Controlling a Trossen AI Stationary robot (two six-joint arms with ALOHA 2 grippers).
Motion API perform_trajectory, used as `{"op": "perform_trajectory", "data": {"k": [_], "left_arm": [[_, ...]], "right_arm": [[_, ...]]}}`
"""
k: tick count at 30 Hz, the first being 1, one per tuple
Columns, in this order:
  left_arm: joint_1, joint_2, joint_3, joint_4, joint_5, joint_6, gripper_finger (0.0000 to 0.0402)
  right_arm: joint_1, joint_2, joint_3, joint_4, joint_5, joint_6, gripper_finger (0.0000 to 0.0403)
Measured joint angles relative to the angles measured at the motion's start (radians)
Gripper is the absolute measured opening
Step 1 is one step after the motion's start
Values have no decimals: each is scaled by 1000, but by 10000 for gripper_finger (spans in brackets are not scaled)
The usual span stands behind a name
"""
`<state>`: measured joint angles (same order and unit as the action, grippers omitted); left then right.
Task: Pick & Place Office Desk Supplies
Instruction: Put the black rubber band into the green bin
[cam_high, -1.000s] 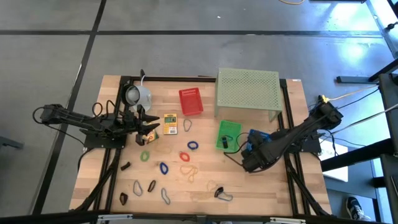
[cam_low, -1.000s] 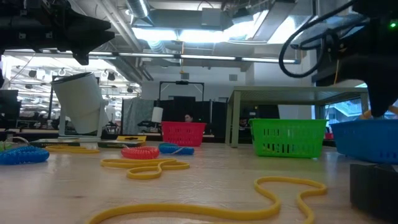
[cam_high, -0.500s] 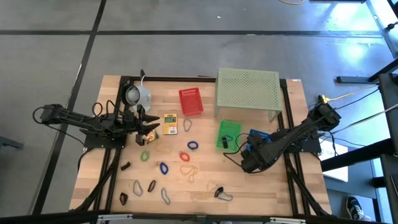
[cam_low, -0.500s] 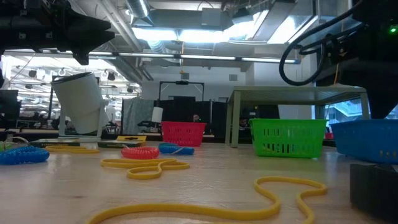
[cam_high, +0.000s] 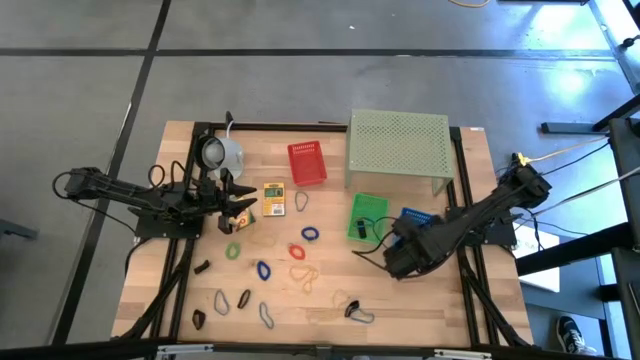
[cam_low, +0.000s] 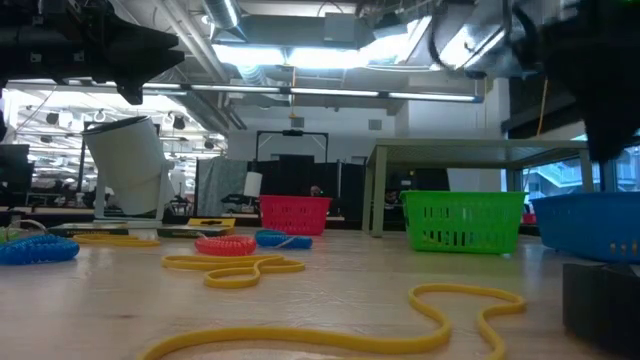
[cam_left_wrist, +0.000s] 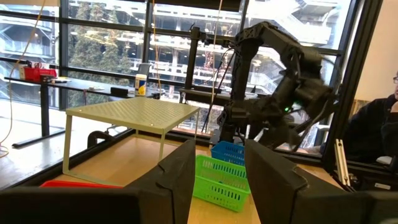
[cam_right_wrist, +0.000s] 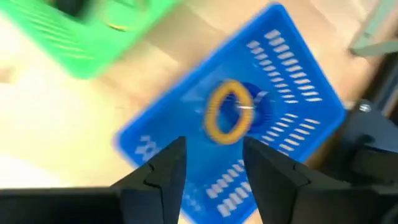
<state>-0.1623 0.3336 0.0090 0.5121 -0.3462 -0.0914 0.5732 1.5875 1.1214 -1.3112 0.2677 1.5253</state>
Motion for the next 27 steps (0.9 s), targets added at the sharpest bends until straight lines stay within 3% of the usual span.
{"op": "perform_trajectory", "data": {"k": [2,5,9,13,17,21,27], "left_arm": [[0,0,0,0,0,0,132],[0,0,0,0,0,0,132],[0,0,0,0,0,0,132],[0,0,0,0,0,0,132],[0,0,0,0,0,0,132],[0,0,0,0,0,0,132],[0,0,0,0,0,0,132]], "right_arm": [[8,0,43,45,32,-1,154],[36,0,67,208,167,-52,146],[82,9,58,524,271,-349,136],[126,48,27,791,248,-690,126],[152,117,23,900,240,-863,121],[151,200,22,930,195,-876,123],[127,309,21,975,39,-826,140]]}}
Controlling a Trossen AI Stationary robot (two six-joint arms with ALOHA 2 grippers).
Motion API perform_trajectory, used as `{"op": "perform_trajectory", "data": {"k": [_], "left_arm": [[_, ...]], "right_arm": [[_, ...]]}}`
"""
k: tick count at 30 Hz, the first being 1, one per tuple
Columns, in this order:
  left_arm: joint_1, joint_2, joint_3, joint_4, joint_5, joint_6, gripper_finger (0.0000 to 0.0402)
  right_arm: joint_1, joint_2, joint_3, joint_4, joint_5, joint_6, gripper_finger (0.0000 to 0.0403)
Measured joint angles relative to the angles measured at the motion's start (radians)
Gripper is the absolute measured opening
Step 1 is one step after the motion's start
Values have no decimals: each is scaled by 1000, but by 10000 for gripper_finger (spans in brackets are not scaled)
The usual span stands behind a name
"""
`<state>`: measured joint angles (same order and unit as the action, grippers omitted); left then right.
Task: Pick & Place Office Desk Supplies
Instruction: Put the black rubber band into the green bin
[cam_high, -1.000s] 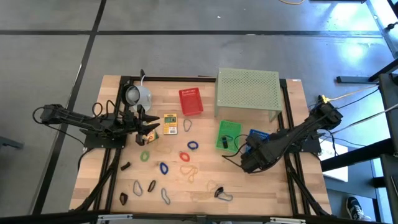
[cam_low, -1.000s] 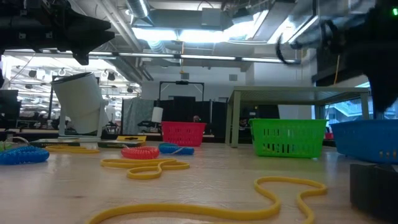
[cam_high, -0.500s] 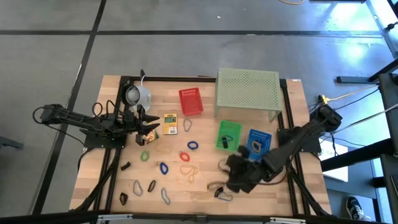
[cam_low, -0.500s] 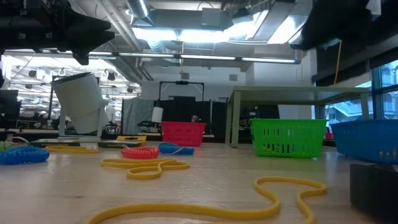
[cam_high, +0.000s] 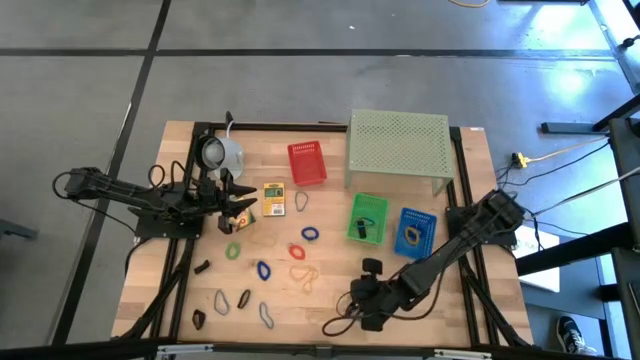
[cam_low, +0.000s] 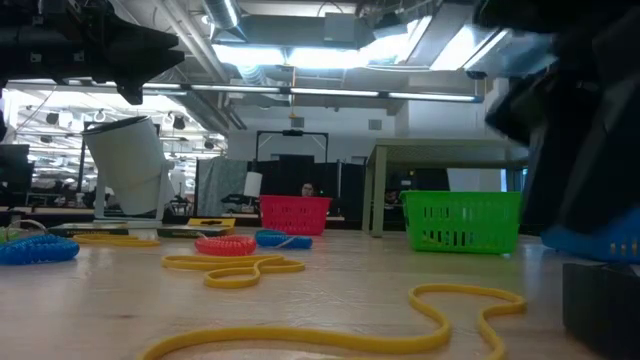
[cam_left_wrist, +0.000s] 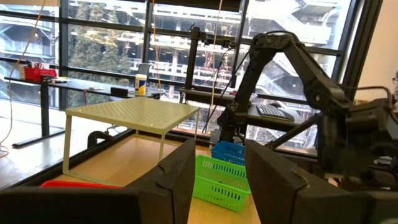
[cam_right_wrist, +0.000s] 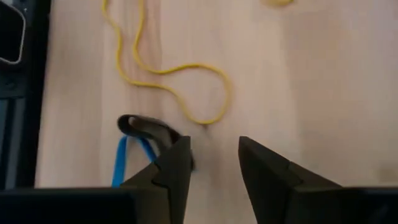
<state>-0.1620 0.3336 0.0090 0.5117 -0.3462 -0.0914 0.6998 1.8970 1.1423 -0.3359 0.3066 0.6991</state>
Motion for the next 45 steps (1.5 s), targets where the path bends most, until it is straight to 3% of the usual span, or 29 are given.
{"op": "perform_trajectory", "data": {"k": [10,18,30,39,45], "left_arm": [[0,0,0,0,0,0,132],[0,0,0,0,0,0,132],[0,0,0,0,0,0,132],[0,0,0,0,0,0,132],[0,0,0,0,0,0,132]], "right_arm": [[-4,36,0,75,-92,-3,180],[-2,36,0,63,-99,-3,174],[-2,36,0,32,-124,-1,119],[-2,36,0,32,-124,-14,15],[-2,36,0,32,-111,-31,15]]}}
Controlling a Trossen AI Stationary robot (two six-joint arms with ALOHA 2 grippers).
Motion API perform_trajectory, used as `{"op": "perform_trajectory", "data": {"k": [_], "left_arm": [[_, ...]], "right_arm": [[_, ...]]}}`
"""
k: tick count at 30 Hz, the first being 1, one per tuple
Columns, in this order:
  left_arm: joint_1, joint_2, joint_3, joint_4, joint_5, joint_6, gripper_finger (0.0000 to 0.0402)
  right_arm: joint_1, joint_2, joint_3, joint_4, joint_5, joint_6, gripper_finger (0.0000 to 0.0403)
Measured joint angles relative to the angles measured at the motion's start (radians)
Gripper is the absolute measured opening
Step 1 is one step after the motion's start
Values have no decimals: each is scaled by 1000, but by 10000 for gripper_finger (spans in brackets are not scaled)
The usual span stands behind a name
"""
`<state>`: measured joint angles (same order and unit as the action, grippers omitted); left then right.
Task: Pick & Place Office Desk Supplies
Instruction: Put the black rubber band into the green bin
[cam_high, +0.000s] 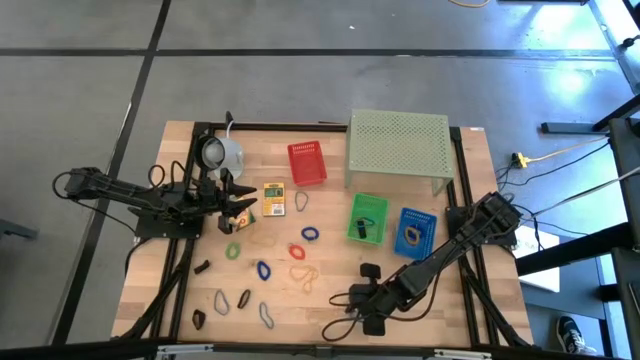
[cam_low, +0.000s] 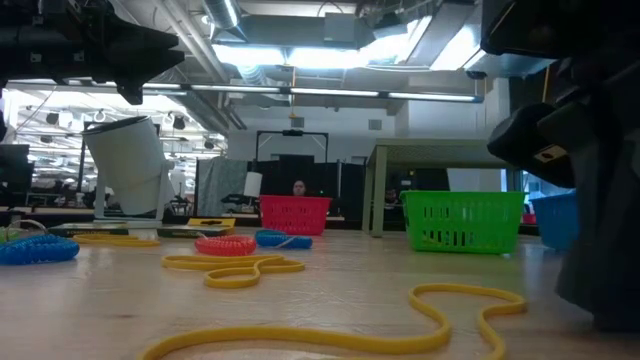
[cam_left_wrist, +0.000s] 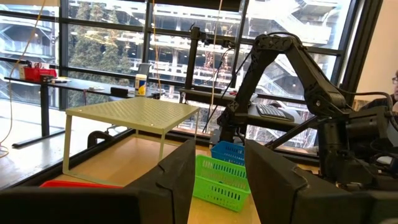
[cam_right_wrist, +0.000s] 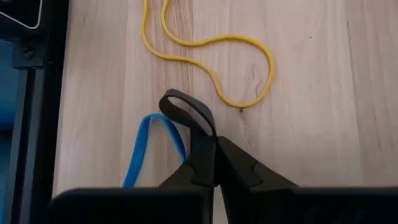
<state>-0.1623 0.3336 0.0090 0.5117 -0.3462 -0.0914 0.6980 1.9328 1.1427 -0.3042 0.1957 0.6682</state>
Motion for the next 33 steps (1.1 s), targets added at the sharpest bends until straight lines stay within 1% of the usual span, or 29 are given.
{"op": "perform_trajectory", "data": {"k": [4,6,8,12,16,17,19,20,23,27,30,33], "left_arm": [[0,0,0,0,0,0,132],[0,0,0,0,0,0,132],[0,0,0,0,0,0,132],[0,0,0,0,0,0,132],[0,0,0,0,0,0,132],[0,0,0,0,0,0,132],[0,0,0,0,0,0,132],[0,0,0,0,0,0,132],[0,0,0,0,0,0,132],[0,0,0,0,0,0,132],[0,0,0,0,0,0,132],[0,0,0,0,0,0,132]], "right_arm": [[-13,-30,0,-2,-5,-11,6],[-23,-65,0,2,24,-27,5],[-29,-104,0,2,113,-49,7],[-47,-198,0,47,372,-132,10],[-75,-271,0,198,635,-256,10],[-84,-283,0,258,686,-294,10],[-104,-307,1,364,737,-386,10],[-116,-316,1,414,737,-435,11],[-152,-335,1,560,689,-552,11],[-191,-338,1,703,600,-625,11],[-207,-338,1,713,533,-629,11],[-209,-338,1,675,531,-617,11]]}}
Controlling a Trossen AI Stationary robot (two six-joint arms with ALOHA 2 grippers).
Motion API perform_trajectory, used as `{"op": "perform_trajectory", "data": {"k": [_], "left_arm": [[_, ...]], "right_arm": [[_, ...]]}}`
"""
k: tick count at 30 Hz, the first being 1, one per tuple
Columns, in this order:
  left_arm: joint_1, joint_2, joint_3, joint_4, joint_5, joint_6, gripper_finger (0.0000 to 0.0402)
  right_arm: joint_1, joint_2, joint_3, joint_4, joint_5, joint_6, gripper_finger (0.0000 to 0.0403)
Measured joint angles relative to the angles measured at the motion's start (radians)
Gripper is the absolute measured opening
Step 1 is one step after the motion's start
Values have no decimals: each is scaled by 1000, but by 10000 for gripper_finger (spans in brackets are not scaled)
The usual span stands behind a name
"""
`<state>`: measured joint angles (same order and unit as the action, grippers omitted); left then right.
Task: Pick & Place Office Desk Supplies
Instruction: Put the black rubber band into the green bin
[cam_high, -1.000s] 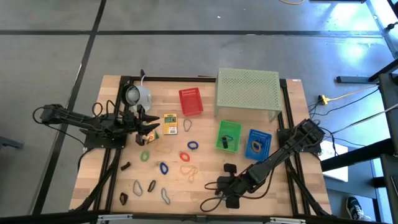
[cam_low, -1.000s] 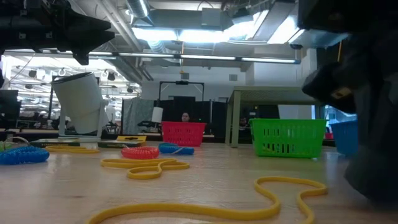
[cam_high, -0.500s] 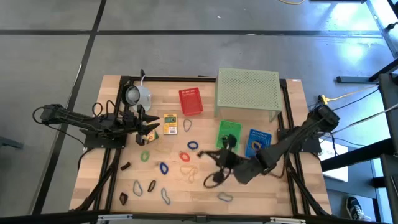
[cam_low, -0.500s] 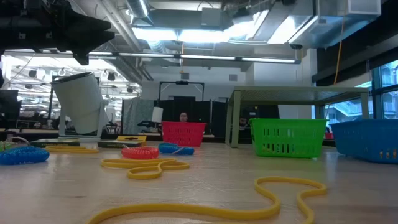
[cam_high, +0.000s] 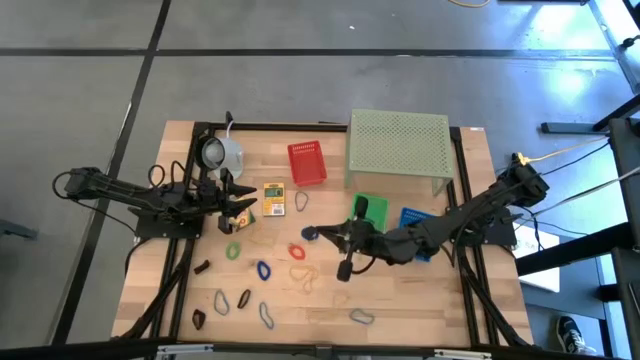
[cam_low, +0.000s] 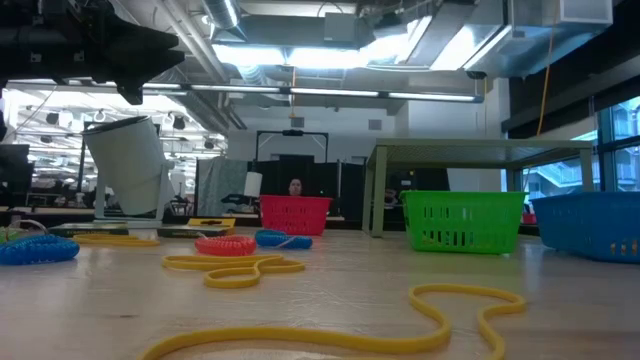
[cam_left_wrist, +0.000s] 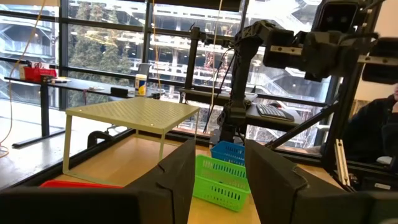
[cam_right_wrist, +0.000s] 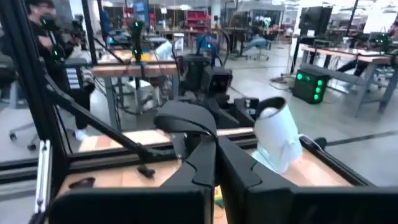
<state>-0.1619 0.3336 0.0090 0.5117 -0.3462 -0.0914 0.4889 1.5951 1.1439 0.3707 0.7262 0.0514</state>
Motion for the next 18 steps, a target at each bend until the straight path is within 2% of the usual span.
{"op": "perform_trajectory", "data": {"k": [6,10,18], "left_arm": [[0,0,0,0,0,0,132],[0,0,0,0,0,0,132],[0,0,0,0,0,0,132]], "right_arm": [[27,0,0,-200,119,117,11],[49,0,0,-389,196,267,11],[59,0,0,-762,206,655,11]]}}
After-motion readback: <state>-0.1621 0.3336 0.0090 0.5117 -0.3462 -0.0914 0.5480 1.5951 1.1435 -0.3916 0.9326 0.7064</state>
